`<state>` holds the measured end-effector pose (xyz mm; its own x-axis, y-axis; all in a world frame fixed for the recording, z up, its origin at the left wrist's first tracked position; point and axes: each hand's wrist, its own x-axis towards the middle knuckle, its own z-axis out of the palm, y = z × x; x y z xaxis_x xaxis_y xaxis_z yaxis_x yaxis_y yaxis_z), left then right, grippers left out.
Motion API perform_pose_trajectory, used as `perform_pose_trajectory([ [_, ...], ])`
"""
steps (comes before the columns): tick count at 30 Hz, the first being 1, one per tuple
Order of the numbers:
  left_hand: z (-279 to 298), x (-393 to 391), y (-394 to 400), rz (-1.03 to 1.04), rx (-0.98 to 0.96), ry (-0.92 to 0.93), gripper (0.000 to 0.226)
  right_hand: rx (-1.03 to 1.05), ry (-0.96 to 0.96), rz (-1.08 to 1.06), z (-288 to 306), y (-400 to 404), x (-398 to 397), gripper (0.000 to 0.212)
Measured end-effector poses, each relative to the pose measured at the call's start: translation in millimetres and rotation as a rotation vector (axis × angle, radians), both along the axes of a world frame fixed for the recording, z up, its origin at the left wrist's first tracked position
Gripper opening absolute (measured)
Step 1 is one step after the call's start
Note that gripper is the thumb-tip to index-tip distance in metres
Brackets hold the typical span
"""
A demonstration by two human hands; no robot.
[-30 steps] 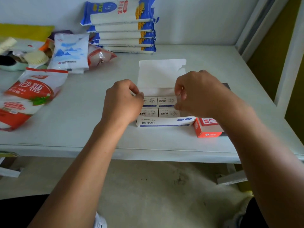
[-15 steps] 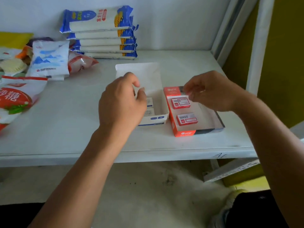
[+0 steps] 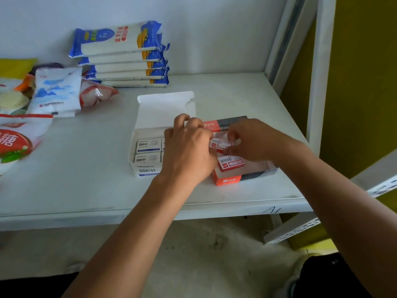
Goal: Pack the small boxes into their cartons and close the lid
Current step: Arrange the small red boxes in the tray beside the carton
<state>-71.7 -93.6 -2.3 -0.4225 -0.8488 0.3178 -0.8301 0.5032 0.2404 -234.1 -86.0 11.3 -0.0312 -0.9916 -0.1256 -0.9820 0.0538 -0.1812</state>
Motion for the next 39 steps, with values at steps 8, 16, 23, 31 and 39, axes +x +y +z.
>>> perform_pose_trajectory([
  [8, 1, -7, -1, -0.022, 0.035, -0.102, 0.023, 0.125, -0.165, 0.036, 7, 0, 12, 0.051],
  [16, -2, -4, 1, -0.044, 0.069, -0.123, 0.018, 0.204, -0.055, 0.142, 18, -3, -3, 0.055],
  [23, -4, -2, -2, -0.058, 0.083, -0.22, 0.013, 0.097, 0.082, 0.121, 8, -13, -6, 0.045],
  [31, 0, 4, 0, -0.135, 0.064, -0.175, 0.011, -0.117, 0.099, -0.079, -5, -17, -1, 0.05],
  [39, 4, 3, -1, -0.141, 0.117, -0.209, 0.025, -0.117, 0.031, -0.057, -12, -18, 4, 0.039],
])
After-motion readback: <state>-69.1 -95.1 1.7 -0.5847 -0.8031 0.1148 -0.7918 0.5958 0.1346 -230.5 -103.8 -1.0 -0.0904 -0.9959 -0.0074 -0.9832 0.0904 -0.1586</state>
